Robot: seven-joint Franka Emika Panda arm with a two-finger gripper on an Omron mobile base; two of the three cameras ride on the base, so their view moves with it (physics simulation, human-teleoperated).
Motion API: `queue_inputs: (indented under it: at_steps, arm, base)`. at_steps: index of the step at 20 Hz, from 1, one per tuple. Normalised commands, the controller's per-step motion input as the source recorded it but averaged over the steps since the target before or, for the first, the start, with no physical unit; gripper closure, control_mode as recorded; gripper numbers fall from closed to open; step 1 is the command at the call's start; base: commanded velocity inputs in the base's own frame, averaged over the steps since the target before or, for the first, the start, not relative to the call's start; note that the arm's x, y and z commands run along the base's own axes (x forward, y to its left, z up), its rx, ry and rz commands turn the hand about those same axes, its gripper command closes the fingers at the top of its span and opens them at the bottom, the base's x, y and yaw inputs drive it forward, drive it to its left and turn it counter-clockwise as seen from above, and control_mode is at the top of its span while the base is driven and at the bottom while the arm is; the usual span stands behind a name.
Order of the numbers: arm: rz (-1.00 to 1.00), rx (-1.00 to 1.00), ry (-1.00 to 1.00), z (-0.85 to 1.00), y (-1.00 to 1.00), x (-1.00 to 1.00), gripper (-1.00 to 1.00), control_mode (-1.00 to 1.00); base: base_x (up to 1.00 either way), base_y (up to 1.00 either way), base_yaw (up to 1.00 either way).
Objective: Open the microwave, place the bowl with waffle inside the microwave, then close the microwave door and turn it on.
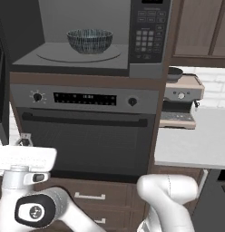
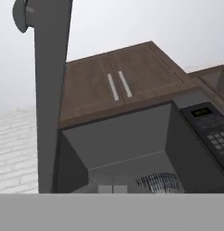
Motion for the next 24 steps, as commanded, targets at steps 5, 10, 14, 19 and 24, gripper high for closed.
queue_inputs:
  at_steps: [5, 10, 14, 19, 24]
  arm:
    - [-0.02, -0.08, -0.06, 0.0, 0.79, -0.02, 1.0, -1.0]
    - [-0.04, -0.07, -0.08, 0.0, 0.68, 0.0, 1.0, -1.0]
    - [-0.04, -0.09, -0.08, -0.01, 0.6, 0.0, 1.0, -1.0]
    - [-0.05, -0.06, -0.11, 0.0, 0.54, 0.0, 1.0, -1.0]
    - [-0.08, 0.0, -0.09, 0.14, 0.18, 0.0, 1.0, -1.0]
  base:
    - [0.0, 0.0, 0.0]
    - [0.0, 0.0, 0.0]
    - [0.0, 0.0, 0.0]
    - [0.0, 0.0, 0.0]
    - [0.0, 0.0, 0.0]
